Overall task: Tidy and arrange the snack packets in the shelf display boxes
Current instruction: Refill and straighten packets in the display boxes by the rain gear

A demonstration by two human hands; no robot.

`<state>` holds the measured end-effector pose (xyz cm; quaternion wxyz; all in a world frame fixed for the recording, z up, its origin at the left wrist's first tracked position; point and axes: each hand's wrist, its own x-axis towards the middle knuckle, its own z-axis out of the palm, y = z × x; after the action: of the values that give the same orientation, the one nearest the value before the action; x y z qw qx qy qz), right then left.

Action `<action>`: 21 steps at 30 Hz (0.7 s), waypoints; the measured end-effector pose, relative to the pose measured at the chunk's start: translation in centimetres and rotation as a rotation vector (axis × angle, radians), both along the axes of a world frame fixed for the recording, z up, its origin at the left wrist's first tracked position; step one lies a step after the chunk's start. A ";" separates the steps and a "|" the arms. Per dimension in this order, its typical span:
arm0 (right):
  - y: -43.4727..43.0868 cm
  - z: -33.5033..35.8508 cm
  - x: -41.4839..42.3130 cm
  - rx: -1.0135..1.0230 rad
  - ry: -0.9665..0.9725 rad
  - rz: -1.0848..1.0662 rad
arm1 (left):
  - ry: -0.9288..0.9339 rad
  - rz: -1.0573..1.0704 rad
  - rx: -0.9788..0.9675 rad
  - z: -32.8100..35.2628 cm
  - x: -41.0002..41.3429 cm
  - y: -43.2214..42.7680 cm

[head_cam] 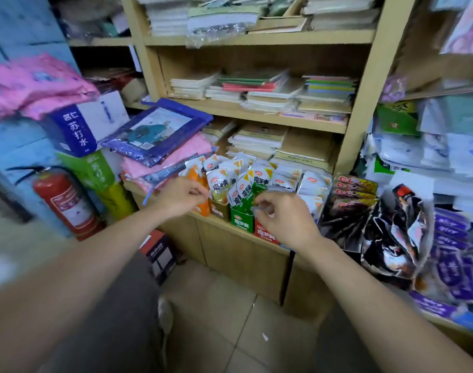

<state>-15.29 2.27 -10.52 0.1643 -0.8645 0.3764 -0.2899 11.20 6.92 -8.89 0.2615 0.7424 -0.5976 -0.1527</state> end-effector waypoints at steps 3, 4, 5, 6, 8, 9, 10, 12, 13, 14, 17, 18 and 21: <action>-0.6 -0.2 2.1 0.014 0.029 0.048 | 0.002 0.075 0.009 -2.5 1.0 0.9; -0.8 -0.3 2.9 0.010 0.052 0.062 | 0.002 0.096 0.000 -3.3 1.4 1.0; -0.9 -0.2 3.7 -0.002 0.079 0.078 | 0.012 0.117 -0.018 -4.2 2.0 1.1; -1.2 -0.3 4.6 -0.014 0.104 0.092 | 0.026 0.139 -0.039 -5.1 2.7 1.2; -1.7 -0.5 6.4 -0.038 0.135 0.120 | 0.043 0.161 -0.076 -6.5 3.8 1.4; -2.0 -0.6 7.4 -0.050 0.156 0.138 | 0.029 0.155 -0.077 -7.1 4.3 1.4; -2.3 -0.8 8.4 -0.061 0.182 0.153 | -0.001 0.145 -0.071 -7.4 4.7 1.5; -2.8 -1.1 10.5 -0.059 0.233 0.159 | -0.050 0.149 -0.107 -7.9 5.6 1.1; -3.1 -1.2 11.6 -0.051 0.247 0.150 | -0.023 0.181 -0.146 -8.3 6.4 0.7; -3.5 -1.3 12.7 -0.039 0.258 0.134 | 0.034 0.223 -0.189 -8.2 7.0 0.3; -5.0 -1.5 15.8 -0.006 0.242 0.067 | 0.229 0.328 -0.325 -8.0 9.1 -1.5; -5.6 -1.4 16.7 0.006 0.226 0.035 | 0.283 0.347 -0.354 -7.9 9.7 -1.9; -7.5 -1.0 19.1 0.030 0.188 -0.090 | 0.401 0.350 -0.352 -7.9 10.9 -3.1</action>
<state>3.85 -5.20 -11.52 0.1279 -0.8675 0.4329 -0.2089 22.11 3.86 -16.77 0.5210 0.7324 -0.4145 -0.1430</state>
